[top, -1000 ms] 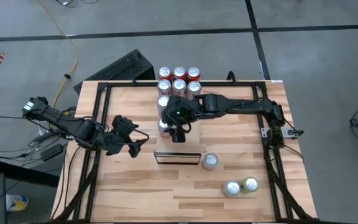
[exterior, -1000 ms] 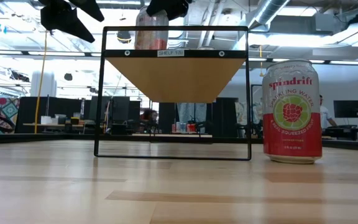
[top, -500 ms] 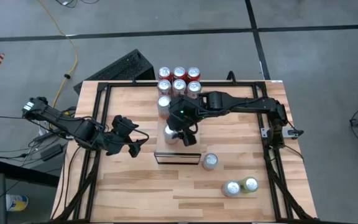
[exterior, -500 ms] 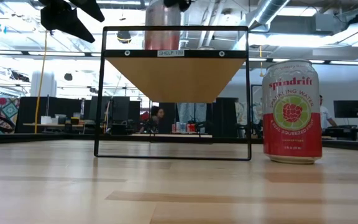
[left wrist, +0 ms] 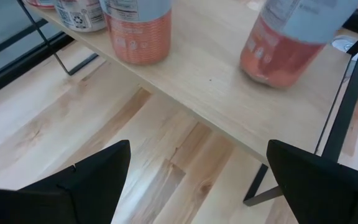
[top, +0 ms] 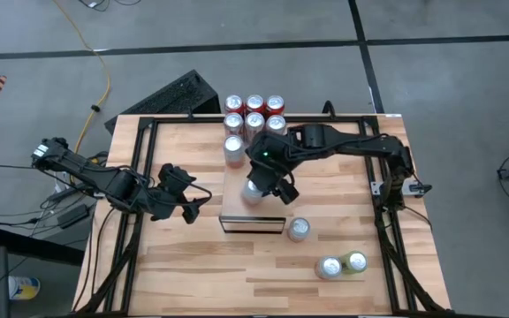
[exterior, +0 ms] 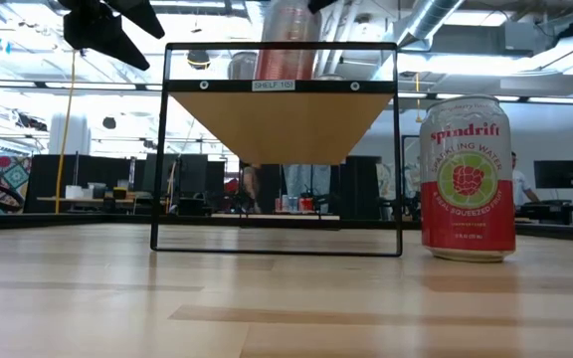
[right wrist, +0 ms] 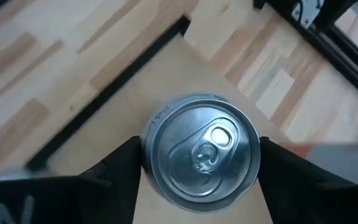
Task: Place canned beverage on shelf
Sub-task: Put the left orange-white soda can on the shelf aligned with the other orange-white soda can
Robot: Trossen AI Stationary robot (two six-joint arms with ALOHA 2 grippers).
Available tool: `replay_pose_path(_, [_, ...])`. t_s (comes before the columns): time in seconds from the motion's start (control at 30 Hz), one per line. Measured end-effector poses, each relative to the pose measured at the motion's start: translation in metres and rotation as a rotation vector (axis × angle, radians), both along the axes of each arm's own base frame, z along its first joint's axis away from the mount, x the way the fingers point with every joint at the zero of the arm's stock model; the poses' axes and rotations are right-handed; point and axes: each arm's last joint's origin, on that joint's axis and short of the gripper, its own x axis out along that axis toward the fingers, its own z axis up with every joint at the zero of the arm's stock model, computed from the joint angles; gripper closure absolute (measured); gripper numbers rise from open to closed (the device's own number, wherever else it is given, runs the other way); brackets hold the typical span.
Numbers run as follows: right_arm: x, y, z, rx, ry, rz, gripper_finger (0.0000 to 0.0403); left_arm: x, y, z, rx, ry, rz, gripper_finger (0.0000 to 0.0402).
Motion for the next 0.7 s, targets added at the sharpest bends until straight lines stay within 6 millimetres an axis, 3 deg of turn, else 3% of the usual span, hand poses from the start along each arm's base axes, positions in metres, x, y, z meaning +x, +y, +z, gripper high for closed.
replay_pose_path(0.5, [-0.001,-0.011,-0.001,0.006,0.017,-0.069,0.0141,-0.001,0.001,-0.001,0.025,0.007,0.016,0.0038])
replay_pose_path(0.7, [0.001,-0.011,-0.001,0.018,-0.003,-0.091,0.0114,-0.001,0.001,-0.001,0.026,0.007,0.017,0.0038])
